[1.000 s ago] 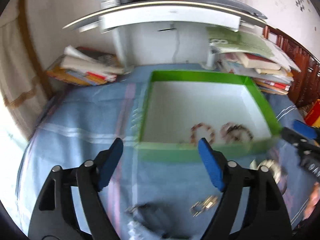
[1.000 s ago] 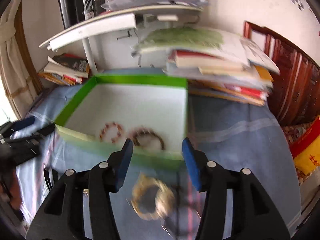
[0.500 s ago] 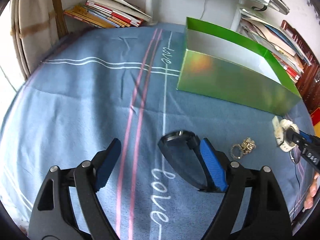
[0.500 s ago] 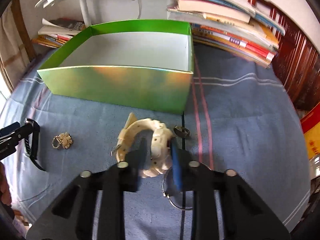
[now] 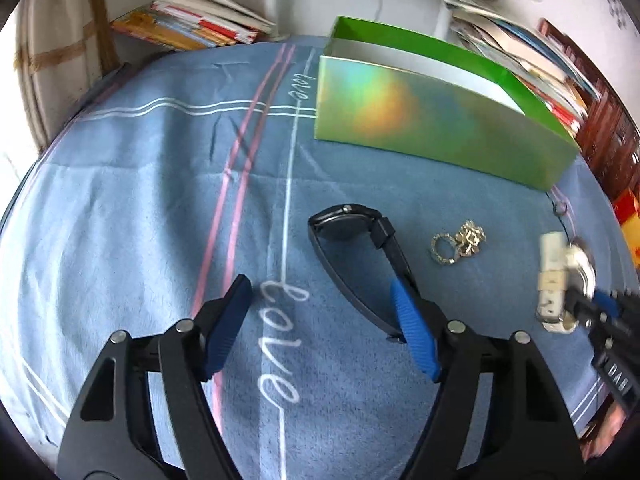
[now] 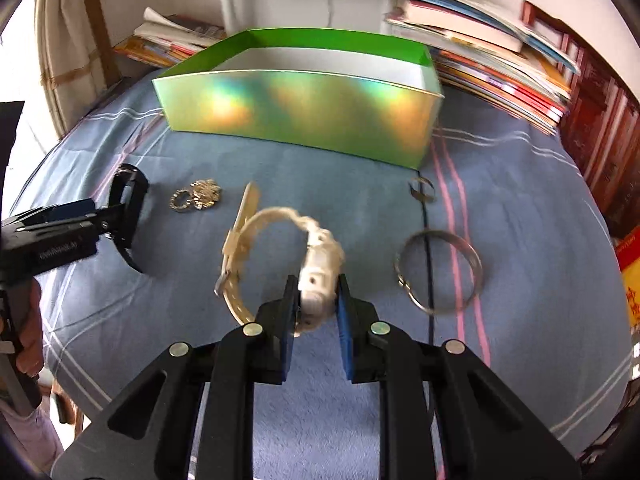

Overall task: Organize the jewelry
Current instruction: 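Move the right tool down around the white watch while the left tool approaches the black strap watch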

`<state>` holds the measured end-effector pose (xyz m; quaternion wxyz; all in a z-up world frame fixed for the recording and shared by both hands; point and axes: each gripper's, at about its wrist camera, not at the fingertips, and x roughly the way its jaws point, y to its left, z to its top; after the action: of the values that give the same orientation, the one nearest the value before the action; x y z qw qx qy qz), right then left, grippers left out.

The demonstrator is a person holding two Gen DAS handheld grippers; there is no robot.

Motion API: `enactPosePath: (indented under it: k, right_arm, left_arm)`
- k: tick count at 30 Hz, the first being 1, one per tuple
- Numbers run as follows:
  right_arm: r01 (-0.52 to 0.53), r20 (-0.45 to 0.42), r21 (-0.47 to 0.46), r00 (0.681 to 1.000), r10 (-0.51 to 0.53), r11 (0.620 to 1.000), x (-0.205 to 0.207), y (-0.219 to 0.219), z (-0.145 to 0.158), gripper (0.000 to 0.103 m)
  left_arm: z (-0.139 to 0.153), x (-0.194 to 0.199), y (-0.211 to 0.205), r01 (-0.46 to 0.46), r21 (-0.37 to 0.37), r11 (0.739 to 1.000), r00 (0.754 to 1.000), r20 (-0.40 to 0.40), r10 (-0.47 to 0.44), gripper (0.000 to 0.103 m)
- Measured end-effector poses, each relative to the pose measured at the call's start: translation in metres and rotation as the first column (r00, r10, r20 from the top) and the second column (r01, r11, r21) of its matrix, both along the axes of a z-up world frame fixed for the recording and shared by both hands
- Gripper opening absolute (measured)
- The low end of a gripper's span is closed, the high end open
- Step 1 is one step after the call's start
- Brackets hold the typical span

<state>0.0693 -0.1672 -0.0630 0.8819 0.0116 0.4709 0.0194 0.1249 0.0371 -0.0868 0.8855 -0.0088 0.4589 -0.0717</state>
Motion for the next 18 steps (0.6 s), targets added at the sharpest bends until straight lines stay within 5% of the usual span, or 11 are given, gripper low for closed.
enactPosePath:
  k: [10, 12, 15, 18]
  right_arm:
    - [0.046, 0.053, 0.018, 0.998, -0.047, 0.999, 0.003, 0.003, -0.003, 0.023]
    - [0.054, 0.063, 0.000, 0.997, -0.054, 0.999, 0.002, 0.004, -0.003, 0.023]
    - [0.067, 0.064, 0.004, 0.996, -0.067, 0.998, 0.000, 0.003, -0.004, 0.022]
    - [0.071, 0.058, 0.015, 0.996, -0.072, 0.997, -0.004, 0.000, -0.004, 0.020]
  left_arm:
    - [0.000, 0.004, -0.008, -0.077, -0.025, 0.997, 0.997, 0.020, 0.078, 0.073]
    - [-0.001, -0.001, -0.017, -0.058, 0.021, 0.998, 0.997, 0.050, 0.057, 0.055]
    - [0.001, -0.008, -0.022, -0.015, -0.007, 1.000, 0.999, 0.052, 0.015, 0.025]
    - [0.001, -0.017, -0.031, 0.032, -0.005, 0.999, 0.998, 0.048, -0.032, 0.020]
